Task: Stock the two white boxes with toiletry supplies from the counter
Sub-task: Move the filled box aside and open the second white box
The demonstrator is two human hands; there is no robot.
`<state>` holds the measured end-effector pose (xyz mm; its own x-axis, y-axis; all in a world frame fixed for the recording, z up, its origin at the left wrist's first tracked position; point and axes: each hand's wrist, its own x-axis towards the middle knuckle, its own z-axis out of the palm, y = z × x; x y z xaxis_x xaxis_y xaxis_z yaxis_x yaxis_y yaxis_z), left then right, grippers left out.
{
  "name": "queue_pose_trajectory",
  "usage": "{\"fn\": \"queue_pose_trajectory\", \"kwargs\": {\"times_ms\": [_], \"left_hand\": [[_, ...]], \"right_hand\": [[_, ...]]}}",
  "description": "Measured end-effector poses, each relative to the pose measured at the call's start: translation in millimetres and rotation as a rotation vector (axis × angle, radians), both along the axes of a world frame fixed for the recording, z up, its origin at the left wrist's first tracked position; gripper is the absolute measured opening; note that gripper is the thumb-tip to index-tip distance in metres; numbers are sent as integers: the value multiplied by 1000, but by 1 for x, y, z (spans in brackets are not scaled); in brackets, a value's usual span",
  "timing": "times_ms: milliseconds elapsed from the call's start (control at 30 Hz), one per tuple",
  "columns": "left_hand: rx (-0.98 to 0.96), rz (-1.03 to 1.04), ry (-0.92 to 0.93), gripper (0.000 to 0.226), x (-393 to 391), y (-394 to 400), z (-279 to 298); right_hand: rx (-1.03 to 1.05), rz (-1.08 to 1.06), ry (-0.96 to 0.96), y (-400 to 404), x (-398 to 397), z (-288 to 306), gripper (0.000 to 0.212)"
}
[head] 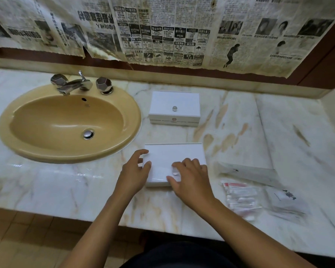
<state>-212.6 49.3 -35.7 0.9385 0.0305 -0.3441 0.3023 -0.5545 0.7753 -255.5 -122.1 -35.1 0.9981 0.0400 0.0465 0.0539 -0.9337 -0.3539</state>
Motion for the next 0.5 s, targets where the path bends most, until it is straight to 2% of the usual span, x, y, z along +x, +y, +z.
{"fn": "queue_pose_trajectory", "kwargs": {"times_ms": [167,333,500], "left_hand": [[-16,-23,0,34,1,2,-5],[-46,-120,54,56,9,14,-6],[-124,-257,45,40,21,26,3]], "right_hand": [[25,36,51,0,2,-2,15],[40,82,53,-6,9,13,21],[67,53,42,-11,33,41,23]]}}
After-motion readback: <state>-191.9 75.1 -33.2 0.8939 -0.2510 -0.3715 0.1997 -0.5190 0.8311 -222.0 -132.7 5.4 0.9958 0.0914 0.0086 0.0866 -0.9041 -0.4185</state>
